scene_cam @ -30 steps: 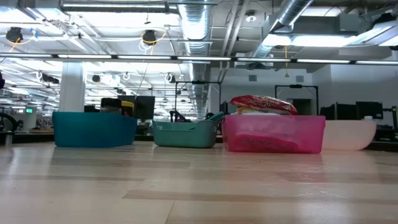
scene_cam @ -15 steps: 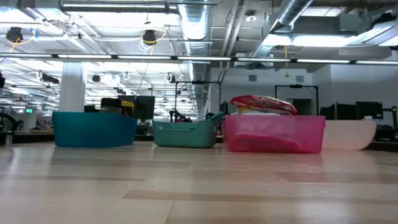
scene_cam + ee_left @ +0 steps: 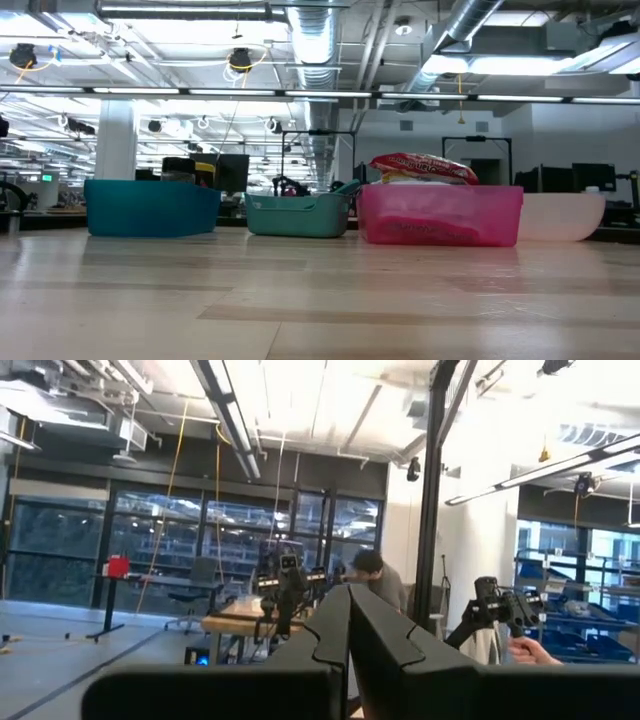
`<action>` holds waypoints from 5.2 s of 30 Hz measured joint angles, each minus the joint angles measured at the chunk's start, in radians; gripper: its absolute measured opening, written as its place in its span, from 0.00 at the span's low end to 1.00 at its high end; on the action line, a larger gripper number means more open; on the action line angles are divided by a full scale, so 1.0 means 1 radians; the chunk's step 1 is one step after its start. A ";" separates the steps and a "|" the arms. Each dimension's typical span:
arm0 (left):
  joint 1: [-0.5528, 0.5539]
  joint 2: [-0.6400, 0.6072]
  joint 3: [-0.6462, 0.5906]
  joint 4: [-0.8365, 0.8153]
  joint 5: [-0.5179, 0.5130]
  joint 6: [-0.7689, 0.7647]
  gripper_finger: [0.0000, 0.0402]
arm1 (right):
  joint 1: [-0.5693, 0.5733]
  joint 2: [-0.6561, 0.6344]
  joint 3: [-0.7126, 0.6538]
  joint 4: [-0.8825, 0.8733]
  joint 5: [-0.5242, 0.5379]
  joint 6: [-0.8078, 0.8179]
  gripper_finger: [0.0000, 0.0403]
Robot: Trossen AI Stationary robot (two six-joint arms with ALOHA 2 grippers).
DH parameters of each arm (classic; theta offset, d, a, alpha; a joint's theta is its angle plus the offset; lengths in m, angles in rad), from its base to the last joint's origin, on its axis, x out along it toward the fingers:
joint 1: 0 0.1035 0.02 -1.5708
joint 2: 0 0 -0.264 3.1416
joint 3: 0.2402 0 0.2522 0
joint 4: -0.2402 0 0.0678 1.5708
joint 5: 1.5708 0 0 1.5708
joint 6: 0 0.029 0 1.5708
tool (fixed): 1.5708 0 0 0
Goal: Pick & Place Food Item
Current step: Return to Home Position
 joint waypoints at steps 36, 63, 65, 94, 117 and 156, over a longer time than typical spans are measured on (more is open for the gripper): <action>0.000 -0.025 -0.629 0.610 0.016 -0.023 0.00 | 0.001 -0.001 -0.529 0.559 -0.007 0.047 0.00; 0.000 -0.015 -0.781 0.568 0.016 0.023 0.00 | 0.001 0.000 -0.714 0.372 0.000 -0.142 0.00; 0.000 -0.015 -0.781 0.539 0.016 0.024 0.00 | 0.001 0.000 -0.714 0.320 0.000 -0.143 0.00; 0.000 -0.015 -0.781 0.498 0.016 0.024 0.00 | 0.001 0.014 -0.714 0.316 0.000 -0.146 0.00; 0.000 -0.015 -0.781 0.499 0.016 0.024 0.00 | 0.000 0.014 -0.714 0.315 0.000 -0.145 0.00; 0.000 -0.015 -0.781 0.499 0.016 0.023 0.00 | 0.001 0.014 -0.714 0.315 0.000 -0.145 0.00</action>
